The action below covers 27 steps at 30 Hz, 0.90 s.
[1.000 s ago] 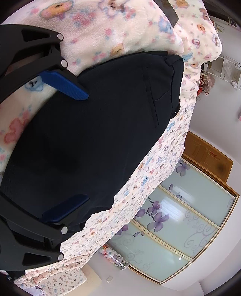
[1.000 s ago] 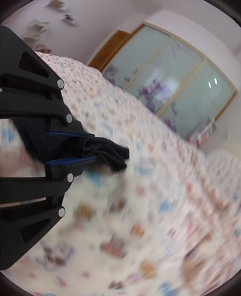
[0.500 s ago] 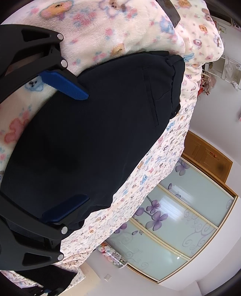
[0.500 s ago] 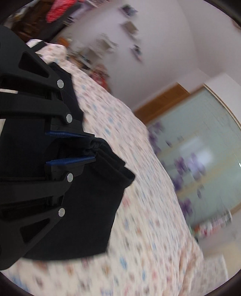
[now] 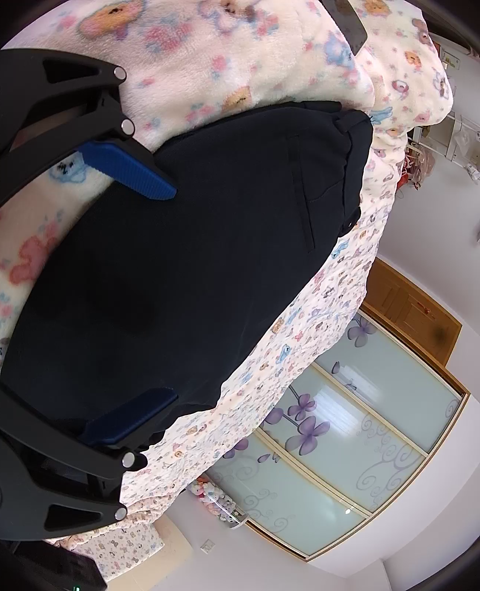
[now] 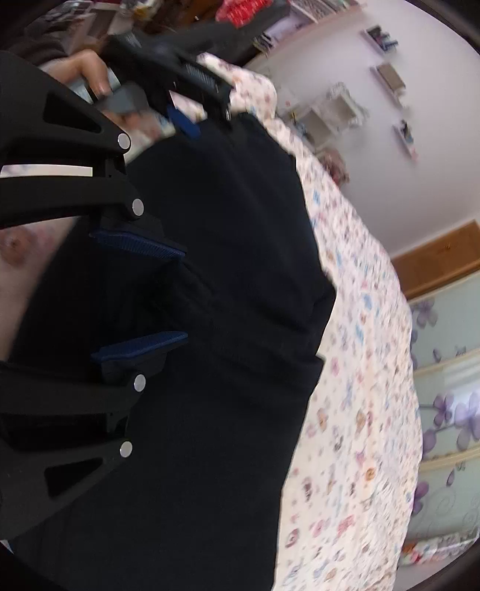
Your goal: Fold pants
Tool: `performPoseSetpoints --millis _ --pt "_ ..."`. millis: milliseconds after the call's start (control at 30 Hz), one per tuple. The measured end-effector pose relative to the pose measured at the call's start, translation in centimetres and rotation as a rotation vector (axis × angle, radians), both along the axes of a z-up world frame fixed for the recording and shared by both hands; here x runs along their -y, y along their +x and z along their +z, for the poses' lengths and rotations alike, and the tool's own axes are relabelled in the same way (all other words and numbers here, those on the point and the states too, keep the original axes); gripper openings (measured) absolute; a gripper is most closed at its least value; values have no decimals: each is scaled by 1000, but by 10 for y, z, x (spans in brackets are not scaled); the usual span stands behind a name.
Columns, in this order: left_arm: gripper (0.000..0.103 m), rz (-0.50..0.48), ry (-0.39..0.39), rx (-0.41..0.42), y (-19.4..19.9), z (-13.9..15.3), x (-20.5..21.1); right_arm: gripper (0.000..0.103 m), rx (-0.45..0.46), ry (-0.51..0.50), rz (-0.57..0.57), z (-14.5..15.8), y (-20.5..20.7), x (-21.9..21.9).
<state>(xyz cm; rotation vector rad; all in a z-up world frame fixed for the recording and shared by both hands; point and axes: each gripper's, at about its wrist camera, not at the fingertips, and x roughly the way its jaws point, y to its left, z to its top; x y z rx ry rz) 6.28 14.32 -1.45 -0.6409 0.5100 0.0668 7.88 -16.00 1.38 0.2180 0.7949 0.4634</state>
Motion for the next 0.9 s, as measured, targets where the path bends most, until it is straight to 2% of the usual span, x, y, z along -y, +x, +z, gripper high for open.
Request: performPoseSetpoints --millis 100,167,200,233,267,333,367,433,500,533,567,600,633,667,733,800,900 --pt "101 -2 -11 8 -1 0 -1 43 57 126 7 15 -9 8" --pt "101 -5 -28 19 -3 -1 -3 43 32 247 -12 18 -3 18" --pt "101 -8 -38 25 -4 -1 -5 43 -10 298 -21 14 2 22" --pt "101 -10 -45 29 -5 -1 -6 43 -39 312 -28 10 7 21" --pt "101 -12 -51 32 -5 -1 -7 44 -74 307 -30 3 12 17" --pt "101 -17 -60 34 -5 0 -7 47 -186 219 -27 -22 27 2" --pt "101 -19 -64 37 -6 0 -7 47 -206 199 -26 -29 28 -2" --pt "101 -26 -73 36 -6 1 -8 47 -167 226 -34 -24 22 0" --pt "101 -28 -85 42 -7 2 -10 49 -131 311 -41 -16 19 7" --pt "101 -27 -91 44 -8 2 -11 58 -133 325 -53 -17 20 8" --pt "101 -27 -92 44 -7 3 -10 62 -154 308 -50 -22 22 6" --pt "101 -32 -90 46 -8 4 -10 62 -195 232 -21 -31 27 -5" --pt "101 -41 -89 50 -8 4 -10 61 -155 170 -3 -29 22 -11" --pt "101 -62 -92 55 -10 6 -11 61 -139 161 -2 -24 18 -11" --pt "101 -83 -103 69 -18 14 -17 61 -115 232 30 -11 4 -1" --pt "101 -70 -109 98 -27 26 -29 63 -35 266 54 3 -16 17" --pt "101 -36 -150 118 -36 39 -62 84 113 290 78 17 -49 55"
